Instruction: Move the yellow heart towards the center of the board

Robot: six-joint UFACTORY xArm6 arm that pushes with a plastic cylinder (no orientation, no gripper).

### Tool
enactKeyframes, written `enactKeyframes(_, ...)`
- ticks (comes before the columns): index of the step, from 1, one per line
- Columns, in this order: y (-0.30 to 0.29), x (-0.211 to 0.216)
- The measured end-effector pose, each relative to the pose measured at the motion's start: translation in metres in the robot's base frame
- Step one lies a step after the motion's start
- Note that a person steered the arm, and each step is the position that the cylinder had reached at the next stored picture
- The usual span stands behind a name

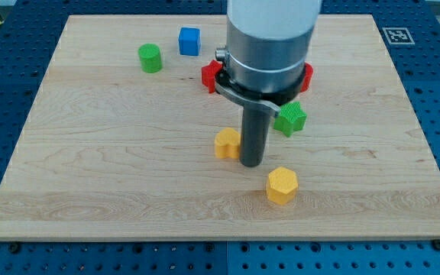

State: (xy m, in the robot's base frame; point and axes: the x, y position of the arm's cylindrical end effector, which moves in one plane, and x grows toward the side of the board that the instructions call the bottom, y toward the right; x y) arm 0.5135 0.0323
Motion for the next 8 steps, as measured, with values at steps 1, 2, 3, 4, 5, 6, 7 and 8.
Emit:
enactKeyframes(1, -0.018, -0.013)
enactKeyframes(2, -0.030, -0.018)
enactKeyframes(3, -0.030, -0.011)
enactKeyframes(4, -0.032, 0.004)
enactKeyframes(5, -0.046, 0.002)
enactKeyframes(6, -0.054, -0.015)
enactKeyframes(7, -0.054, -0.035)
enactKeyframes(8, -0.054, -0.048)
